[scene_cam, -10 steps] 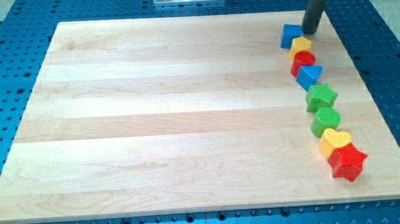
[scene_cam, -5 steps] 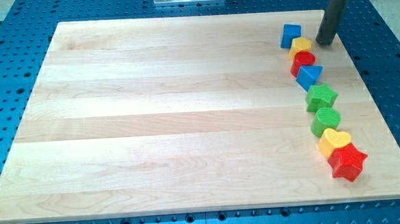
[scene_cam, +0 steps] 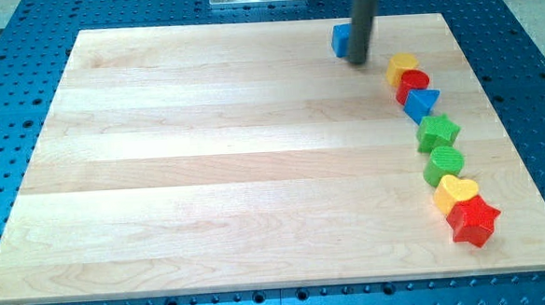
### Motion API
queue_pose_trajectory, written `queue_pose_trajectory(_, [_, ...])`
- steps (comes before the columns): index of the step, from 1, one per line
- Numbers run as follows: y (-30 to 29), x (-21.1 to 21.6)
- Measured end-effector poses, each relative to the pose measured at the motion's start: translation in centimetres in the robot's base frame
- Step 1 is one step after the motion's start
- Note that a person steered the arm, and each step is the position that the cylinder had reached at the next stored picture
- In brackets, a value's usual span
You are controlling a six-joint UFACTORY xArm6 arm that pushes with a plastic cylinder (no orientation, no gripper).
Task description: Move blue blocks towards top center
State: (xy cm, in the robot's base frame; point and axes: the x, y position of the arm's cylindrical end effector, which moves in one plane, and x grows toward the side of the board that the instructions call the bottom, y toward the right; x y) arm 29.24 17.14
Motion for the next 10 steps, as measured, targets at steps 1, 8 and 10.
queue_pose_trajectory(1, [1.2,-3.6])
queue_pose_trajectory(8, [6.2,15.2])
queue_pose_trajectory(10, [3.2,15.1])
